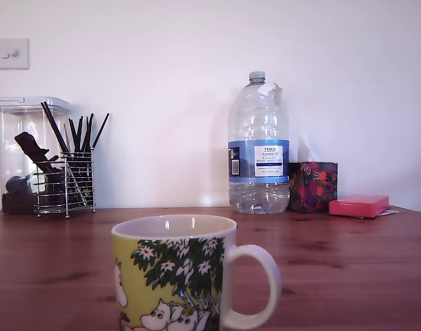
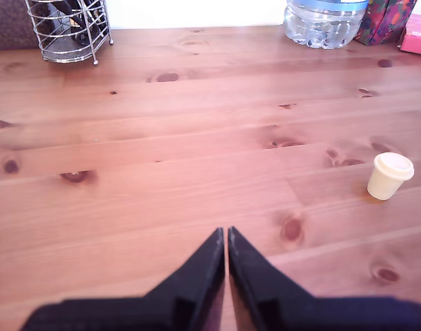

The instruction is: Pick up the coffee capsules from the table one by one and drop them inside the nearest coffee cup

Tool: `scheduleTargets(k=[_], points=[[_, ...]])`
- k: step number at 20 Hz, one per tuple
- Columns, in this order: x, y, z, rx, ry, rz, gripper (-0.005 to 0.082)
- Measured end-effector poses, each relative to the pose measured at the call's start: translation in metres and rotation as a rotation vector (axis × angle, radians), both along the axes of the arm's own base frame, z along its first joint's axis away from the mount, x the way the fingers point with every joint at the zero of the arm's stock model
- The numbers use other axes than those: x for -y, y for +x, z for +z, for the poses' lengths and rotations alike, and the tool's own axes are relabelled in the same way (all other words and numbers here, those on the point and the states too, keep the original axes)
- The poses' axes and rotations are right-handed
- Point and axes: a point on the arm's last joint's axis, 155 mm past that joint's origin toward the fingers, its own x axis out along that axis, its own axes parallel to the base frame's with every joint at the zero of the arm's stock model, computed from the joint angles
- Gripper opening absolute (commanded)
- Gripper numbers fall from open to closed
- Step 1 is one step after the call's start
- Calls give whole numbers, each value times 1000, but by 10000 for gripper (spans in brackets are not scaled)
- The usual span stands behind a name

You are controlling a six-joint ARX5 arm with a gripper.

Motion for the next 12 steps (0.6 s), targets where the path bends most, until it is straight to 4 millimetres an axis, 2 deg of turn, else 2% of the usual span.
scheduleTargets(k=[3, 9, 12], points=[[1, 5, 13, 56, -11, -3, -21], [2, 5, 13, 58, -12, -4, -21], [7, 7, 25, 102, -29, -32, -21]])
